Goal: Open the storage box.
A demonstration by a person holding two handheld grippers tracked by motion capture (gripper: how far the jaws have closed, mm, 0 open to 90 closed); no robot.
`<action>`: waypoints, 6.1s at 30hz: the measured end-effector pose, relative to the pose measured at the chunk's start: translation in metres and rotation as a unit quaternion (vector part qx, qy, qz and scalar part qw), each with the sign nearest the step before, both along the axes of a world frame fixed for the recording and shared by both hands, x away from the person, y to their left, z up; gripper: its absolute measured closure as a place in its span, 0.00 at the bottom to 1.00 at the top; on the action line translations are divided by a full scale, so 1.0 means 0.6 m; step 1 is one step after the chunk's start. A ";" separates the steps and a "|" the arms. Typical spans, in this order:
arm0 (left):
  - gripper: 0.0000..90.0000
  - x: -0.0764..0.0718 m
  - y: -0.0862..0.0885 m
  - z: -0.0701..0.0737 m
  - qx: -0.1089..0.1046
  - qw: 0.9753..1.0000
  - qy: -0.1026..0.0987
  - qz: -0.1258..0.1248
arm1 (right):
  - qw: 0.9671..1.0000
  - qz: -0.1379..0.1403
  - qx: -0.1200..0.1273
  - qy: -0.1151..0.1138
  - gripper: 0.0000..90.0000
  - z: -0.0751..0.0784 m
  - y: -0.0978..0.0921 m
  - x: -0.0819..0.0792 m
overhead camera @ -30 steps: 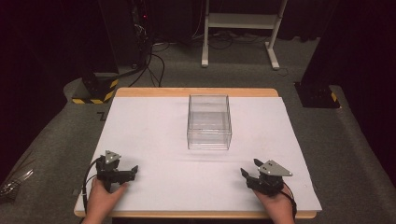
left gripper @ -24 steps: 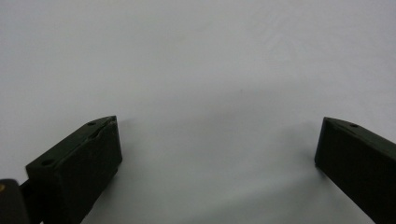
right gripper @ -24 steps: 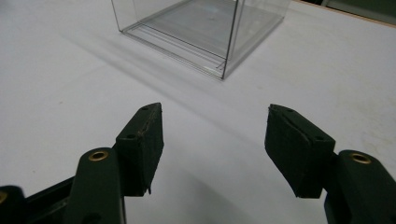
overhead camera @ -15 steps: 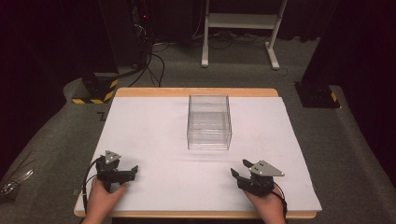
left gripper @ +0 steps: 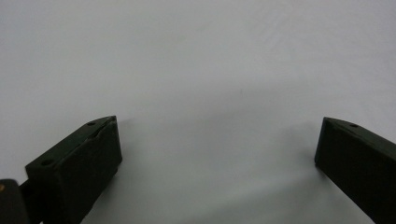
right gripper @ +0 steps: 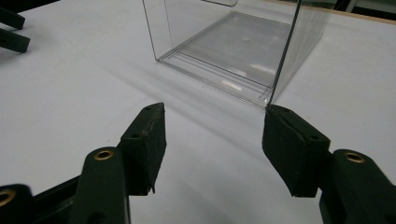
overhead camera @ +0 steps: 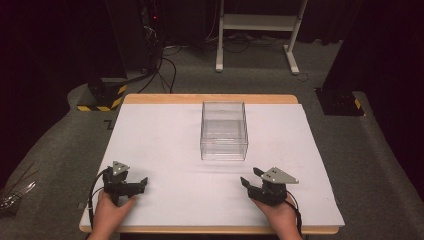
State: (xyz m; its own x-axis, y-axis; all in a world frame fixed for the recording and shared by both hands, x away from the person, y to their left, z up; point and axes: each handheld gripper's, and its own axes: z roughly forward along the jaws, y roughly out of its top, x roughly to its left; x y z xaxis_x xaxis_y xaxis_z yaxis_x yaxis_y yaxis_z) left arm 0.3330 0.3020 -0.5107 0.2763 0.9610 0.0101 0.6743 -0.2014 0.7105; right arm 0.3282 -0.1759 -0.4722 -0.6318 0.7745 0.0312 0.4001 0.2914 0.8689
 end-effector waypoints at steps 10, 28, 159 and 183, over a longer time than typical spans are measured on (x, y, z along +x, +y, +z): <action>0.01 0.000 0.000 0.000 0.000 1.000 0.000 0.000 | 1.000 -0.008 -0.011 -0.013 0.48 0.011 0.027 0.031; 0.01 0.000 0.000 0.000 0.000 1.000 0.000 0.000 | 1.000 -0.005 0.015 -0.014 0.47 0.019 0.064 0.086; 0.01 0.000 0.000 0.000 0.000 1.000 0.000 0.000 | 0.985 0.142 0.100 0.007 0.93 0.002 0.028 0.086; 0.01 0.000 0.000 0.000 0.000 1.000 0.000 0.000 | 0.980 0.166 0.105 0.015 0.93 0.001 0.012 0.025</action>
